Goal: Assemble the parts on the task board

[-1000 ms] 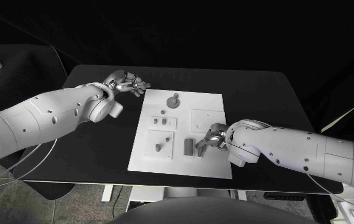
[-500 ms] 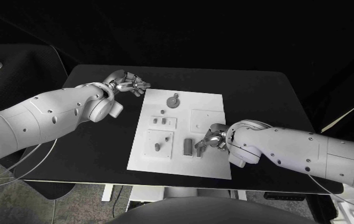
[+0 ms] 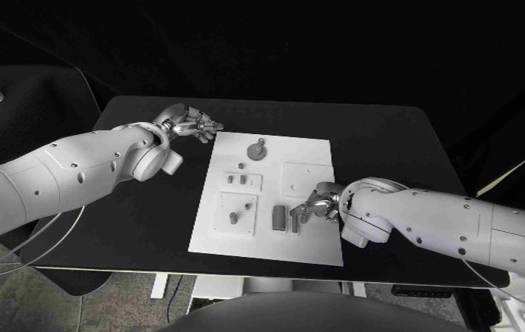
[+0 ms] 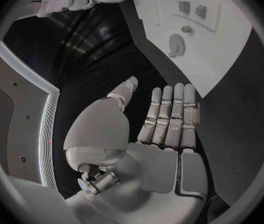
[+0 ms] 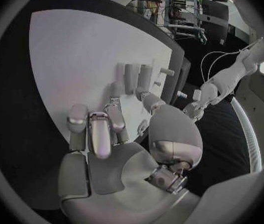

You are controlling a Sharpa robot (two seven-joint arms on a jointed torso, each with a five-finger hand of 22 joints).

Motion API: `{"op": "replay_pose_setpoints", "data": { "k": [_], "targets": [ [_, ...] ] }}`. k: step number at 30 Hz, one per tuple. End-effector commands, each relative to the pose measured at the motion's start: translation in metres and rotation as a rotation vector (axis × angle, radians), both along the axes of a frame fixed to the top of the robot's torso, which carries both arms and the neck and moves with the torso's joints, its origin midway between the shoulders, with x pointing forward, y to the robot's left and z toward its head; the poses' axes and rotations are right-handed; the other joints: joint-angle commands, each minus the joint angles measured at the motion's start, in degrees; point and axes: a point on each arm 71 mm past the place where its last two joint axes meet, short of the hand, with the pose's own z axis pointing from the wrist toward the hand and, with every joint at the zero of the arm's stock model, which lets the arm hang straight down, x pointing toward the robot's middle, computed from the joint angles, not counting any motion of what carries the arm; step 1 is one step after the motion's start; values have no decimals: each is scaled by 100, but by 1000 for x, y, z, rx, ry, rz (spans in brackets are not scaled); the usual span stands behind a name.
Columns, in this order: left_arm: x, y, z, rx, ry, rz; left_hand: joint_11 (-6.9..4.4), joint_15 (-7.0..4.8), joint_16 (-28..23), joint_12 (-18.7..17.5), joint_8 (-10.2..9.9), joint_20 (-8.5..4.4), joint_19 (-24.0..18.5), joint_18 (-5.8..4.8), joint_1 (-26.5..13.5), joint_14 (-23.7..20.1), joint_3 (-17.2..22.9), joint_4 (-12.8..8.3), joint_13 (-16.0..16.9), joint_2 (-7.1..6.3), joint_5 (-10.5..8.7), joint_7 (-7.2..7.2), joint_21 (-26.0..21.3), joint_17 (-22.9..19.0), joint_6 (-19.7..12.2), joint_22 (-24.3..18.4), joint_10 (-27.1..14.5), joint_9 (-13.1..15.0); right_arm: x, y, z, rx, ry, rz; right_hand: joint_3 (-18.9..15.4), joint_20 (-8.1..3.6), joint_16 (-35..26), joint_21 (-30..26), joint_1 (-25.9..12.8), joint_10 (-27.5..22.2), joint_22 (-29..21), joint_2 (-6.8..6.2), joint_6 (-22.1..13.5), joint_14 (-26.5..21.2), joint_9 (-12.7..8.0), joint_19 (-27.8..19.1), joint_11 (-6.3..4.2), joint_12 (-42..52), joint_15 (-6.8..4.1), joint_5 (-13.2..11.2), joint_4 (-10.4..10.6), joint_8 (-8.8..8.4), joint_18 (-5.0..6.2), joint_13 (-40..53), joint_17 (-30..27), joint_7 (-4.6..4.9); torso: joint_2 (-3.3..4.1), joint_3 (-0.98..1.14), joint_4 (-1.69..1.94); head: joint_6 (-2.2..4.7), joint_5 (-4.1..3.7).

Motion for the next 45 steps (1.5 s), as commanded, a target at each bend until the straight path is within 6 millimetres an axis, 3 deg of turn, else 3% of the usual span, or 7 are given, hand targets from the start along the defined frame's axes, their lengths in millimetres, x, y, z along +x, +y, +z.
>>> {"op": "replay_pose_setpoints", "data": {
  "k": [1,8,17,23,34,39,45],
  "targets": [
    [0,-3,1,-4,-1,-16,-6,-1,-24,-31,-18,6,-32,58,-50,-52,-20,30,8,2,19,5,-20,-9,-5,2,-23,-4,0,-3,2,18,-28,-2,-7,9,-35,549,-73,-21,-8,-8,-200,269,-7,17,0,-22,-50,-10,38,-39,98,-9,-6,173,3,0,1,9,1],
    [0,-2,1,-4,-1,-15,-6,-1,-24,-32,-18,6,-32,58,-50,-52,-20,30,8,2,19,4,-20,-9,-5,3,-23,-4,-2,-10,5,37,-40,10,9,5,-35,550,-70,-20,-9,13,-197,272,-7,20,-3,-20,-52,-3,22,-38,98,-8,-6,169,0,0,-3,18,1],
    [0,-3,0,-4,1,-17,-6,-1,-24,-33,-18,5,-32,58,-49,-52,-20,30,9,3,19,4,-20,-10,-4,3,-23,-4,-5,-4,6,69,-20,49,348,-51,-21,581,462,33,-12,199,-80,317,19,60,-37,20,-61,10,-356,21,98,11,0,145,3,1,-1,19,-2],
    [0,-3,0,-3,1,-17,-6,-1,-24,-34,-18,5,-33,58,-49,-53,-20,30,9,3,19,4,-20,-10,-3,3,-23,-4,-4,-3,6,55,-31,42,367,-54,-20,583,506,36,-12,204,-76,319,20,61,-38,22,-61,9,-365,23,98,11,0,145,2,-5,3,18,-2],
    [0,-3,0,-3,1,-17,-6,-1,-24,-35,-17,5,-33,58,-48,-53,-20,29,10,4,19,4,-19,-11,-2,4,-22,-4,1,2,4,29,-50,37,474,-62,0,604,703,86,-8,375,20,354,51,88,-47,38,-62,11,-359,77,98,14,6,122,2,-6,4,6,-3],
    [0,-3,0,-3,1,-17,-6,-1,-24,-35,-17,5,-33,57,-48,-53,-20,30,10,4,19,4,-19,-12,-1,4,-22,-4,4,3,2,17,-45,32,380,-65,17,628,687,122,2,310,53,373,82,99,-55,47,-63,-175,-336,109,98,16,16,117,1,-7,6,-2,3],
    [0,-2,0,-3,1,-17,-6,-1,-24,-36,-17,4,-33,57,-48,-53,-20,30,10,5,19,4,-19,-12,-1,4,-22,-4,6,5,-1,6,-32,40,423,-76,24,637,791,144,3,452,86,385,107,107,-66,48,-66,-189,-343,137,98,14,21,104,2,-5,3,-9,12]
  ]
}}
